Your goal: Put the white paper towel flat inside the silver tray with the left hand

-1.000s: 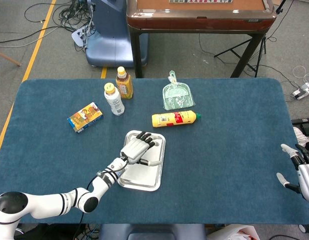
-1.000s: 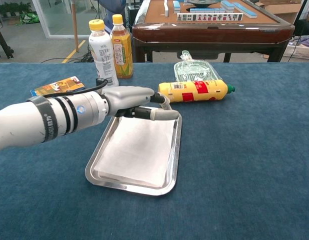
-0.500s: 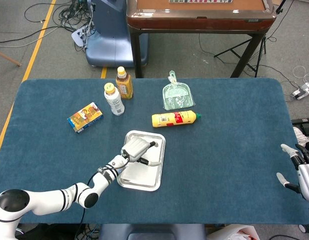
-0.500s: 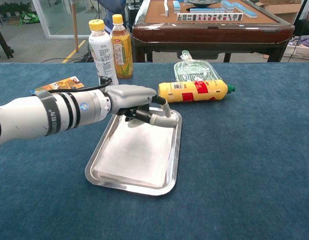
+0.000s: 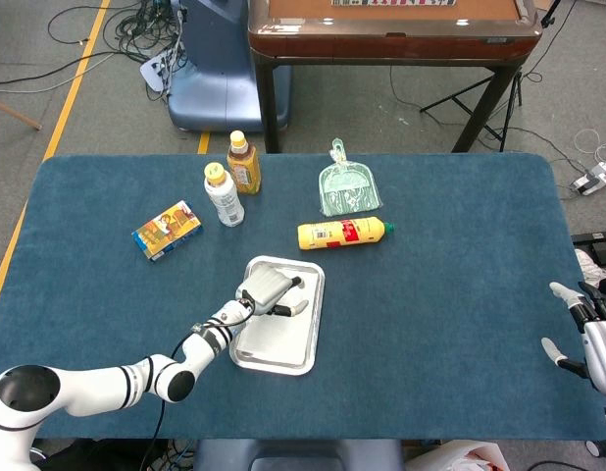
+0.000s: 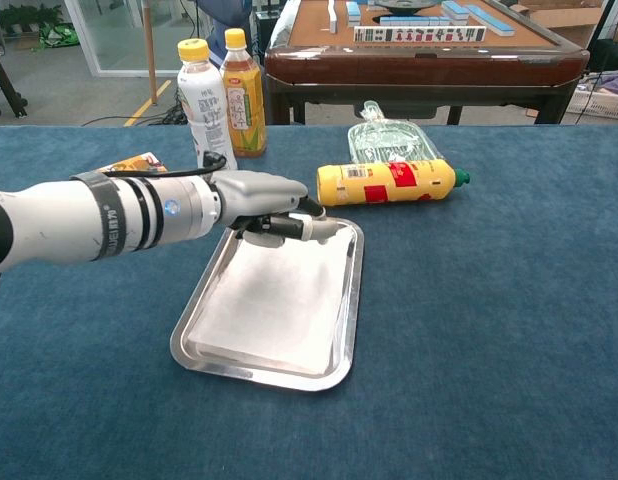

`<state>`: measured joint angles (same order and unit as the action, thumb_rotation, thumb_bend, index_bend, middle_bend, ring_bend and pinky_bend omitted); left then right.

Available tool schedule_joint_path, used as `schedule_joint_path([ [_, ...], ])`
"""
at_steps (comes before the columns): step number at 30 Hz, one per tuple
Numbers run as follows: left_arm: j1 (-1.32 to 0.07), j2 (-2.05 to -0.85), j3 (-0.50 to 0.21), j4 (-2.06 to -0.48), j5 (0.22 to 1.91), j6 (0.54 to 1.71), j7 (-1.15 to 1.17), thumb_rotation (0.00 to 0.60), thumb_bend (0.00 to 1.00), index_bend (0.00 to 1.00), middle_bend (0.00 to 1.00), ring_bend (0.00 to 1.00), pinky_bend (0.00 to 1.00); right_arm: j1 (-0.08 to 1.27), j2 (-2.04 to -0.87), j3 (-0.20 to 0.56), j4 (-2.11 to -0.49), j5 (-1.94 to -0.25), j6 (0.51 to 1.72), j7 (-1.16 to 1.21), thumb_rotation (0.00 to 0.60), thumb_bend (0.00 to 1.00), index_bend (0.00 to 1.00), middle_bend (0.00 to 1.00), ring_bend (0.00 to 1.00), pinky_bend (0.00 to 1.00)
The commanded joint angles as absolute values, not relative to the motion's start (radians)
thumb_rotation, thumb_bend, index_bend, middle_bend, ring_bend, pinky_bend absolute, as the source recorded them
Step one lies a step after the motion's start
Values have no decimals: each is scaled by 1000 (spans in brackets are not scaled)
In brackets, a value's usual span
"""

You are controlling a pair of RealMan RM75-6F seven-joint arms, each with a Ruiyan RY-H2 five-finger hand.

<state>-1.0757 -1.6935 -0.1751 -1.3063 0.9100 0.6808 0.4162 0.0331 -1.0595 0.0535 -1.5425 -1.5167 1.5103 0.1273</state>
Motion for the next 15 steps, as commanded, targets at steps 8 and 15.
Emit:
schedule_joint_path([
  [8, -1139, -1700, -138, -1314, 779, 687, 544, 0, 321, 181, 1000, 851, 721, 31, -1062, 54, -1541, -1514, 1512, 127, 600, 256, 178, 258, 103, 178],
  [15, -1177, -1715, -95, -1309, 700, 734, 661, 0, 320, 200, 1000, 849, 721, 31, -1066, 56, -1533, -1514, 1515, 135, 600, 256, 178, 258, 103, 178],
])
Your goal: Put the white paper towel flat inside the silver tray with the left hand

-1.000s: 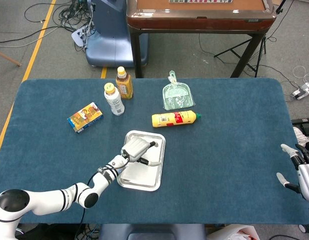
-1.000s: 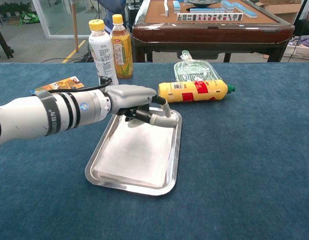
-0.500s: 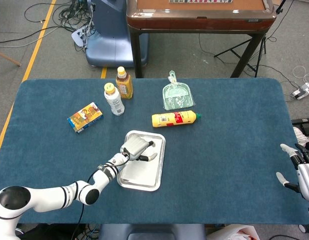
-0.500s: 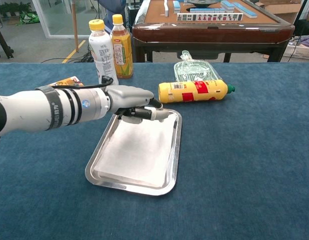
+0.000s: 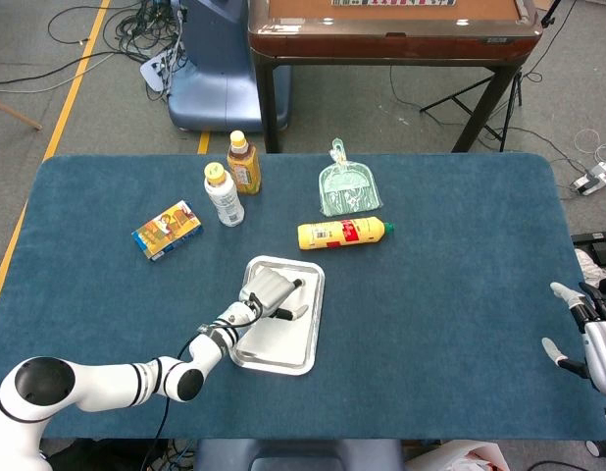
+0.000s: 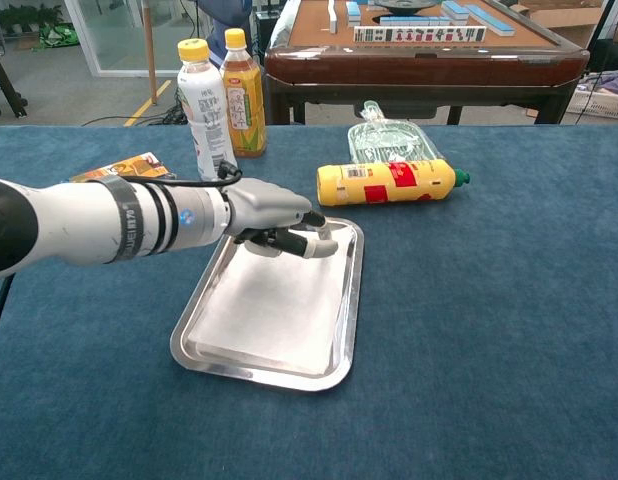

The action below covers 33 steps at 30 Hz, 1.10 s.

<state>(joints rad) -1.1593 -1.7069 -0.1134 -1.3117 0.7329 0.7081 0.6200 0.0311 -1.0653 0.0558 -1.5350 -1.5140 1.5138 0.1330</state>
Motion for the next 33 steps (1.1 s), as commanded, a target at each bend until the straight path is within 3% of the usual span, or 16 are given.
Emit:
schedule_joint_path([
  [1, -1179, -1716, -94, -1311, 690, 739, 667, 0, 320, 203, 1000, 848, 721, 30, -1067, 56, -1532, -1514, 1515, 135, 600, 256, 178, 258, 103, 178],
  [19, -1206, -1706, -49, -1335, 557, 815, 810, 0, 321, 236, 1000, 844, 720, 29, -1071, 57, -1528, -1517, 1519, 140, 600, 256, 178, 258, 103, 178],
  [33, -1203, -1709, -53, -1362, 564, 846, 818, 0, 320, 228, 1000, 842, 720, 24, -1069, 56, -1531, -1519, 1526, 139, 600, 256, 178, 258, 103, 178],
])
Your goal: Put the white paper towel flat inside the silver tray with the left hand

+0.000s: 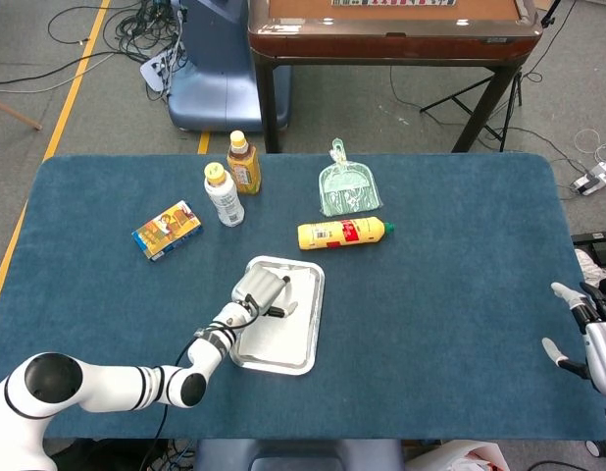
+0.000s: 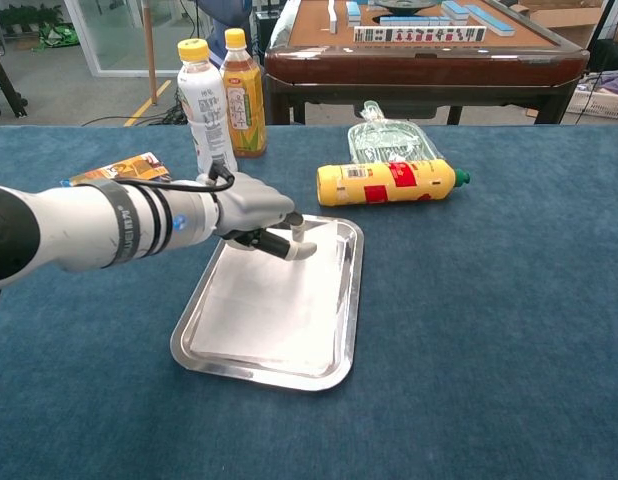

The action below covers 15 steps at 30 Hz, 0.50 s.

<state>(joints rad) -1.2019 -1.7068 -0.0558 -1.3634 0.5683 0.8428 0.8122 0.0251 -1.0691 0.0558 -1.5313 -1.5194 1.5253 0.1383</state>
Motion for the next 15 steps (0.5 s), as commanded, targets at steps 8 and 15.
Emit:
schedule_joint_path([
  [8, -1210, -1717, -51, -1371, 545, 847, 841, 0, 320, 231, 1000, 842, 720, 23, -1071, 56, -1527, -1518, 1527, 144, 600, 256, 178, 258, 103, 178],
  [15, -1212, -1729, -63, -1375, 554, 854, 833, 0, 320, 231, 1000, 842, 720, 21, -1070, 57, -1524, -1516, 1528, 147, 600, 257, 178, 258, 103, 178],
])
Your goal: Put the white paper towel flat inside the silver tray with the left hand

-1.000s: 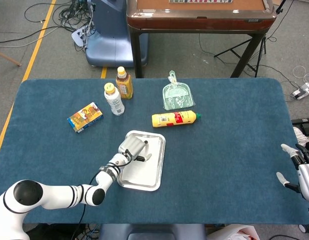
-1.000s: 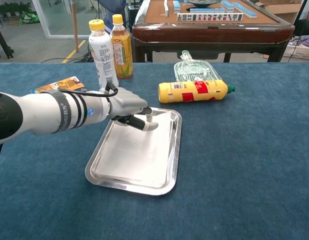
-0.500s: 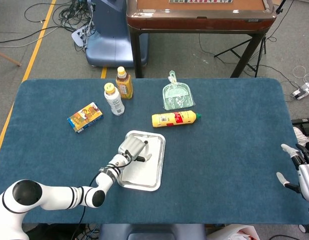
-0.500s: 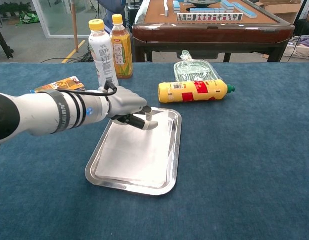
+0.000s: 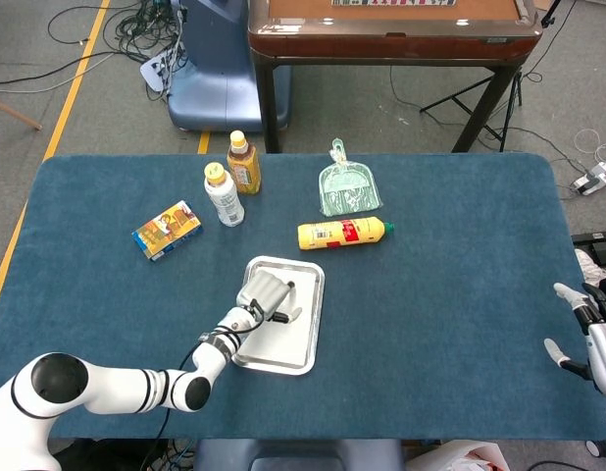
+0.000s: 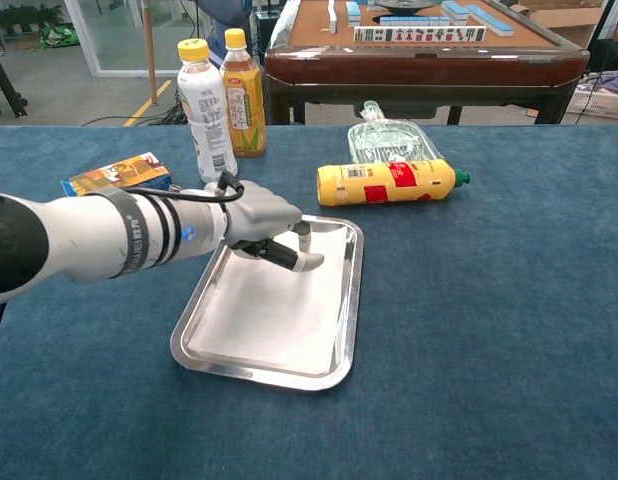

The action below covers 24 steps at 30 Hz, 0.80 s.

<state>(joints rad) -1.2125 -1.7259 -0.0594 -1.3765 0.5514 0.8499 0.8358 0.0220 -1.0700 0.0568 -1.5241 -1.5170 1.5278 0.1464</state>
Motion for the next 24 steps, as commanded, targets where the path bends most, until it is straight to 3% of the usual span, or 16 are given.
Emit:
schedule_joint_path([
  [1, -1212, -1730, -65, -1372, 555, 858, 832, 0, 320, 230, 1000, 842, 720, 21, -1069, 57, -1523, -1515, 1528, 147, 600, 256, 178, 258, 103, 177],
  [17, -1164, -1660, -95, -1464, 606, 957, 792, 0, 320, 228, 996, 821, 720, 24, -1067, 59, -1524, -1519, 1527, 149, 600, 256, 178, 258, 103, 178],
  [24, -1088, -1563, -116, -1563, 666, 1044, 713, 0, 319, 216, 921, 745, 719, 27, -1060, 61, -1538, -1524, 1528, 138, 600, 256, 178, 258, 103, 178],
])
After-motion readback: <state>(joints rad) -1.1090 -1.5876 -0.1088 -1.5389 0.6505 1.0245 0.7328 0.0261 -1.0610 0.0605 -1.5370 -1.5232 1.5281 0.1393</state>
